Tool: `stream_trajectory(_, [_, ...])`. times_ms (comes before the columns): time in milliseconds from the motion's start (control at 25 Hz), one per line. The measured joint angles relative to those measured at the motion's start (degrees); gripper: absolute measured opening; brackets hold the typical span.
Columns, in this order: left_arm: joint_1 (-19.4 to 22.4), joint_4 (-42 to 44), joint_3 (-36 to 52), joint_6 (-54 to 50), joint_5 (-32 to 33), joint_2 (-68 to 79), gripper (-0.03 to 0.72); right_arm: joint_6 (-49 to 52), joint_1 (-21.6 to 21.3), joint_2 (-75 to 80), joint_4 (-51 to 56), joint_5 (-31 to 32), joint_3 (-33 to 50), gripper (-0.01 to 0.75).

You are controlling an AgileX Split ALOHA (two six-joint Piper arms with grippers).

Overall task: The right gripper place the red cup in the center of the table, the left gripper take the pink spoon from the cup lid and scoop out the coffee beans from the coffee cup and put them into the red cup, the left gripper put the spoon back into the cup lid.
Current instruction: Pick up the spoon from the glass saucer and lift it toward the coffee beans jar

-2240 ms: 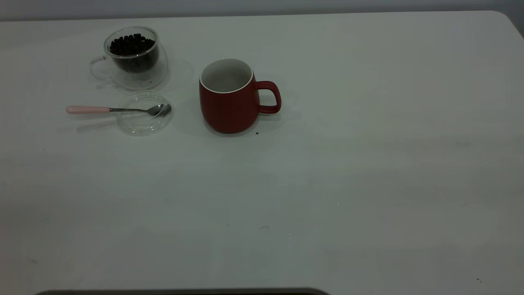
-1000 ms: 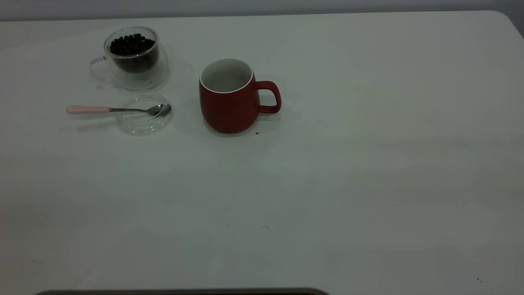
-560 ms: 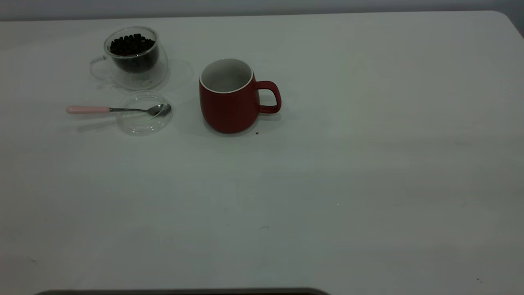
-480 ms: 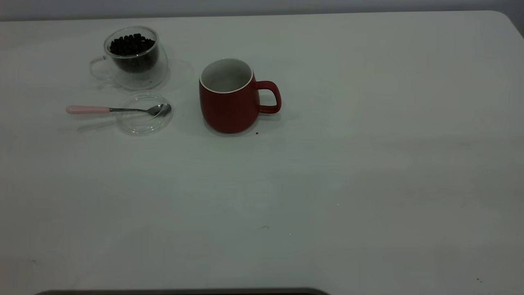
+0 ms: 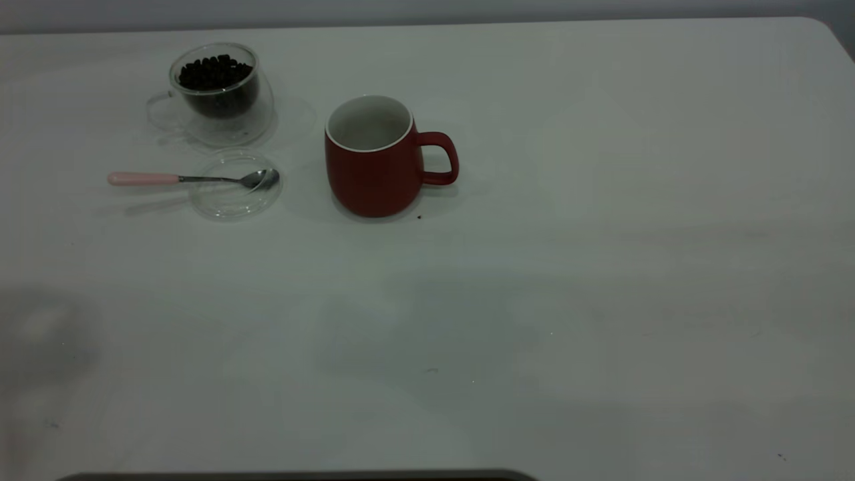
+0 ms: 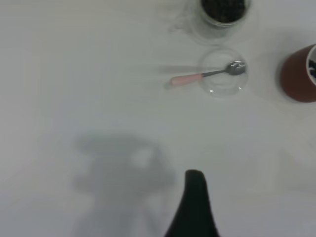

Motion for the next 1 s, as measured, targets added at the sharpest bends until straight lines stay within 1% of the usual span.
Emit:
stream_trajectory(160, [3.6,-4.8,-2.7,2.6,0.6,7.2,0.710,0.0,0.0,0.0,0.0,0.0,0.0,0.590])
stream_trajectory(280, [8.1,-10.9,-3.3,8.3,0.9,12.1,0.710,0.0,0.0,0.0,0.0,0.1,0.0,0.590])
stream_trajectory(360, [11.6,-16.2,-3.5,13.2,1.4,15.4,0.710,0.0,0.0,0.0,0.0,0.1,0.0,0.590])
stream_trajectory(560, [20.6,-30.0,-3.5,31.9,3.0,24.7,0.710,0.0,0.0,0.0,0.0,0.1,0.0,0.590])
stream_trajectory(680, [24.4,-36.2,-3.6,40.1,3.3,30.2,0.710,0.0,0.0,0.0,0.0,0.1,0.0,0.590])
stream_trajectory(840, [27.3,-39.0,-3.6,44.9,2.7,37.7,0.710,0.0,0.0,0.0,0.0,0.1,0.0,0.590])
stream_trajectory(1000, [28.9,-42.0,-3.6,51.4,2.0,45.4,0.710,0.0,0.0,0.0,0.0,0.1,0.0,0.590])
